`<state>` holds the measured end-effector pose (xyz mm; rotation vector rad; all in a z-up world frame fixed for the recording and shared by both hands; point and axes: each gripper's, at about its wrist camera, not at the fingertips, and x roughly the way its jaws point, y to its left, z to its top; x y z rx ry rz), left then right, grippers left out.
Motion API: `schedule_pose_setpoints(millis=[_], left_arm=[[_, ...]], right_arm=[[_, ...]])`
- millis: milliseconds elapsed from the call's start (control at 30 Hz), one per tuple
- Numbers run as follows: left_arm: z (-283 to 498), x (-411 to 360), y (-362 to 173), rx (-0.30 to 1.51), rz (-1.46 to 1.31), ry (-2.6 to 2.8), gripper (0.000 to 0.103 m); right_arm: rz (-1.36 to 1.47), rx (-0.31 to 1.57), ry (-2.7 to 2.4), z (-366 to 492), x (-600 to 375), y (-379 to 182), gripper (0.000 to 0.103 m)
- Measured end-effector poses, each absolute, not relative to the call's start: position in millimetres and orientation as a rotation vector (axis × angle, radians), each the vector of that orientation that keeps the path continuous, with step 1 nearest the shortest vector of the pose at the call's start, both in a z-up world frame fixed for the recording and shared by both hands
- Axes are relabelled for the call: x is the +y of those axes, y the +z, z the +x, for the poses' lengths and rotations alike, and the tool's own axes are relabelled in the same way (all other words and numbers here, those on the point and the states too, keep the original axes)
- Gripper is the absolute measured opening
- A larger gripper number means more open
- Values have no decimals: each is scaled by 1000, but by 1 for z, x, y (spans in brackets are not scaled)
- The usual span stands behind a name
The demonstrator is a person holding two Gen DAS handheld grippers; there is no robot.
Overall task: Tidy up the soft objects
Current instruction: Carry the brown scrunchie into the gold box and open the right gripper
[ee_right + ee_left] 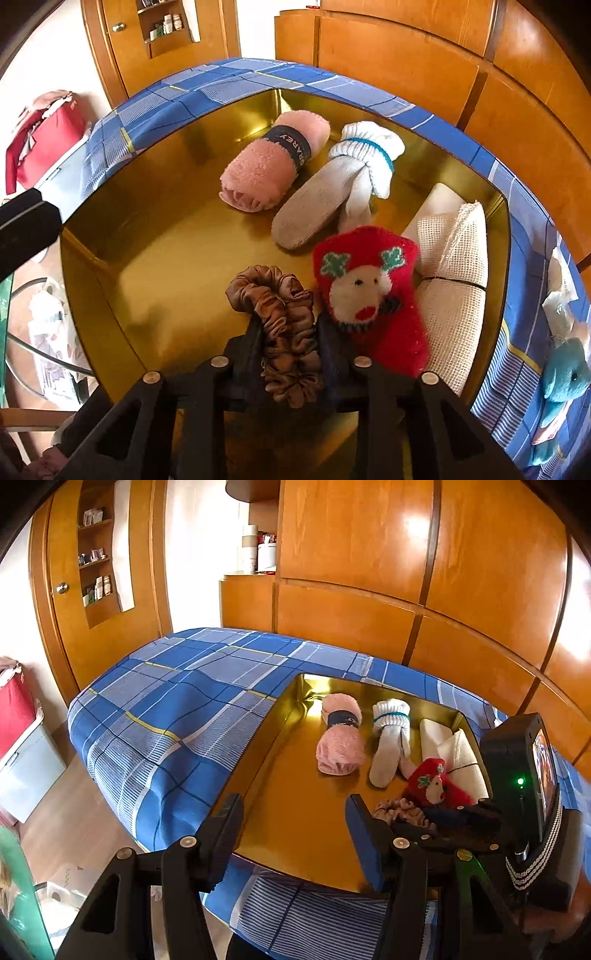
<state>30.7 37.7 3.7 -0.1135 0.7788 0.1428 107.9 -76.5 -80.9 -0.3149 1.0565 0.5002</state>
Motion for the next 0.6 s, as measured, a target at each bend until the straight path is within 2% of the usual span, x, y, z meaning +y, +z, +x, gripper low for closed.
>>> schedule_pose_setpoints(millis=[233, 600], left_arm=[[31, 33, 4, 784, -98, 138, 58], [29, 19, 6, 783, -74, 118, 58]], right_arm=[[-267, 1004, 533, 95, -86, -67, 41], [-196, 905, 504, 82, -106, -41, 42]])
